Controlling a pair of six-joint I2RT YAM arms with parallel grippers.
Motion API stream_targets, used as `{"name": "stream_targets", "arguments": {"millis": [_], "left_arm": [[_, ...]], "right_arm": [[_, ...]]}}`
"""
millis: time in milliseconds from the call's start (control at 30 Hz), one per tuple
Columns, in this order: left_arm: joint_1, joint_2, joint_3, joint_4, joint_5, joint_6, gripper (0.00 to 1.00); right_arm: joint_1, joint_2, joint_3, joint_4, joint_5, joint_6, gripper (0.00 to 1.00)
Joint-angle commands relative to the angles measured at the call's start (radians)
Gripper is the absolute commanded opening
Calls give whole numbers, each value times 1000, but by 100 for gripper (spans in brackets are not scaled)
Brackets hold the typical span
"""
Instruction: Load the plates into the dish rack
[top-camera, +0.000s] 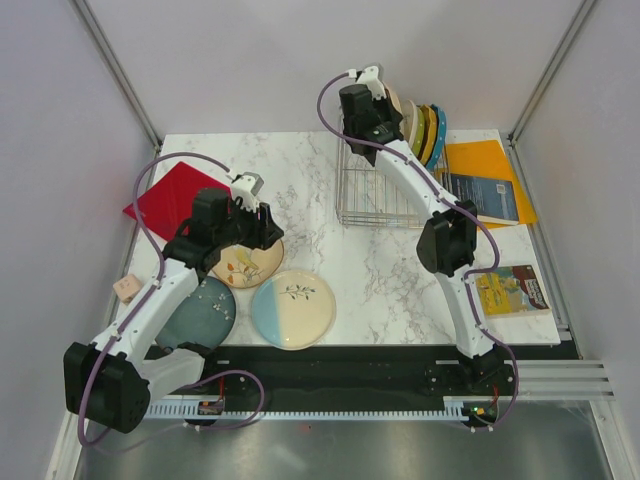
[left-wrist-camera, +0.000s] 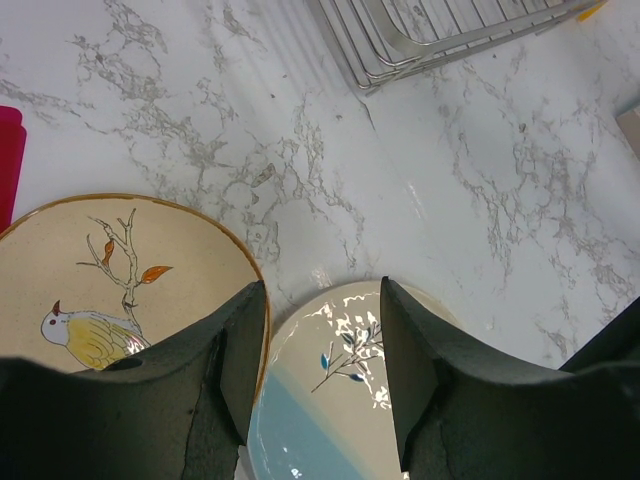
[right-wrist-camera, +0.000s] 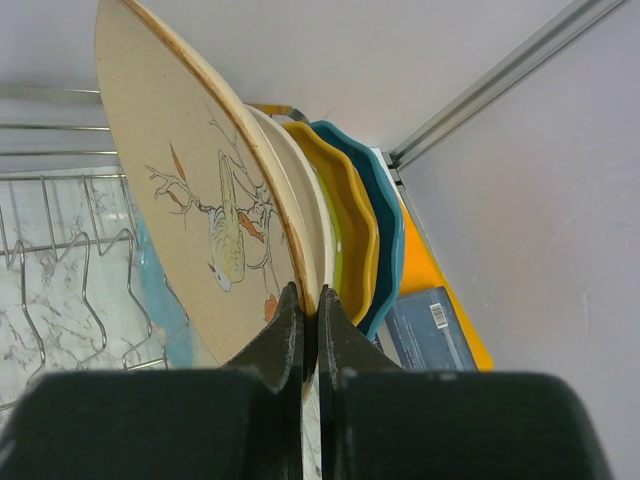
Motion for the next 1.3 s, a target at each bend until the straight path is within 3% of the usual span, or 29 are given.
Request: {"name": "stream_targets", "arguments": {"millis": [0,667,1200,1267], "left_arm": [[8,-17,-8,55,36,-30,57],[13,-35,-34,63,32,-30,57],[16,-3,6,19,18,-36,57],[16,-1,12,11,12,-35,57]], "right_arm": [[14,-77,52,167,61,-15,0],[24,-37,-6,158,125,17,0],[20,84,20,0,64,165,0],[19,87,16,0,62,160,10]]}}
